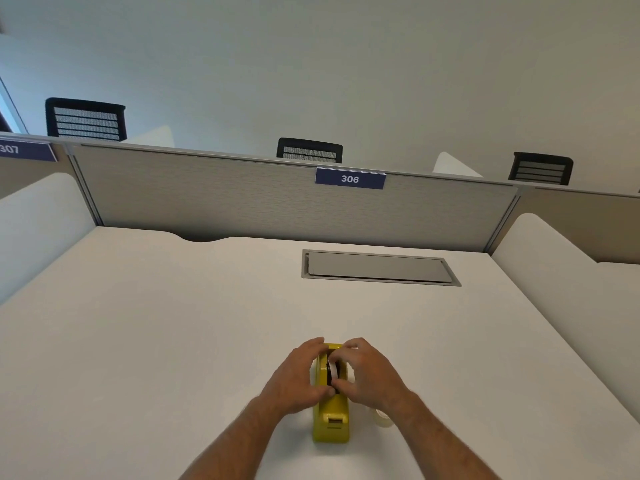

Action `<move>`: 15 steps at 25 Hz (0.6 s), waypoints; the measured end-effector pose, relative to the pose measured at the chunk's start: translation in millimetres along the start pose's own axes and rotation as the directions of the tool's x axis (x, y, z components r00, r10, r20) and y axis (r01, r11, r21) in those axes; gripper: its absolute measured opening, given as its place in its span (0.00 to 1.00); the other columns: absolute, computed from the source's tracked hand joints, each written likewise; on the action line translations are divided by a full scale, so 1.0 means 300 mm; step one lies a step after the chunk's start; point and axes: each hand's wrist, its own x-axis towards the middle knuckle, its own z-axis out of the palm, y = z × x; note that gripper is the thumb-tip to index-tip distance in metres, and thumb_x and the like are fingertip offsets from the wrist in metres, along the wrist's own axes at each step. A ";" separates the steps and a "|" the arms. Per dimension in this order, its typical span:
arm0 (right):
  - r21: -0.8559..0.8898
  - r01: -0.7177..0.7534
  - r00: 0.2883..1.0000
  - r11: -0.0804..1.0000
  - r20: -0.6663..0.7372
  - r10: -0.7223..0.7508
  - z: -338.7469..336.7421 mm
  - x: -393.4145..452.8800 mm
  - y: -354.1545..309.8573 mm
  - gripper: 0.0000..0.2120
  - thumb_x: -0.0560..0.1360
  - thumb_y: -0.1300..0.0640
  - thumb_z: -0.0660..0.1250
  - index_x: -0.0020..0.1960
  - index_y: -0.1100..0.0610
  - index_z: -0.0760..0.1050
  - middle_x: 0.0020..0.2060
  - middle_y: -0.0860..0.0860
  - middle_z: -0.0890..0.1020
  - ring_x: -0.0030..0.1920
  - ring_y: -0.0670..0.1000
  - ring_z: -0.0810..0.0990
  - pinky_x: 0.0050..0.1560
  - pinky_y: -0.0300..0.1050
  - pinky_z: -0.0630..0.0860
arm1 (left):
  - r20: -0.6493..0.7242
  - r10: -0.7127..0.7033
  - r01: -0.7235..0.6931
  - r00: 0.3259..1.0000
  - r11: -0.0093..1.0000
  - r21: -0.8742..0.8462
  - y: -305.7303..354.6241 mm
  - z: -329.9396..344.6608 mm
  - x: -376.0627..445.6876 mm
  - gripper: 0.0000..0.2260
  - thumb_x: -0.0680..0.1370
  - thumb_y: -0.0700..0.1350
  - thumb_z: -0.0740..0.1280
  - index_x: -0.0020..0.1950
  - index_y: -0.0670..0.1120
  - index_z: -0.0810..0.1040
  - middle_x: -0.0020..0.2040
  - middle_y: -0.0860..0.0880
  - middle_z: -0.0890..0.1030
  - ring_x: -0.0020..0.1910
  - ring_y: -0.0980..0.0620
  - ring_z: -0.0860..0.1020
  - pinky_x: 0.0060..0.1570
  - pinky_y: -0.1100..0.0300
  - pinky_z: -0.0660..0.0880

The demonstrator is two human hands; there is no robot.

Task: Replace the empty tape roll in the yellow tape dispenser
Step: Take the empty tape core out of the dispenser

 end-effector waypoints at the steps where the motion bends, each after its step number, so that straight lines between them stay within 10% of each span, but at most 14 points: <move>1: -0.003 -0.002 1.000 1.000 0.012 0.002 -0.002 0.003 -0.002 0.19 0.68 0.46 0.72 0.58 0.47 0.77 0.56 0.49 0.79 0.58 0.47 0.74 0.52 0.41 0.76 | -0.003 -0.007 0.007 1.000 1.000 -0.007 0.001 -0.001 0.001 0.39 0.68 0.56 0.75 0.75 0.56 0.62 0.78 0.55 0.63 0.76 0.53 0.62 0.73 0.57 0.61; 15: 0.127 -0.021 0.999 0.992 -0.031 0.025 0.025 0.015 -0.011 0.18 0.70 0.51 0.73 0.59 0.51 0.78 0.54 0.47 0.83 0.53 0.47 0.77 0.54 0.39 0.74 | -0.041 -0.034 0.032 0.999 0.998 -0.046 0.010 -0.007 0.002 0.36 0.69 0.52 0.78 0.73 0.56 0.67 0.77 0.55 0.66 0.75 0.53 0.64 0.75 0.53 0.63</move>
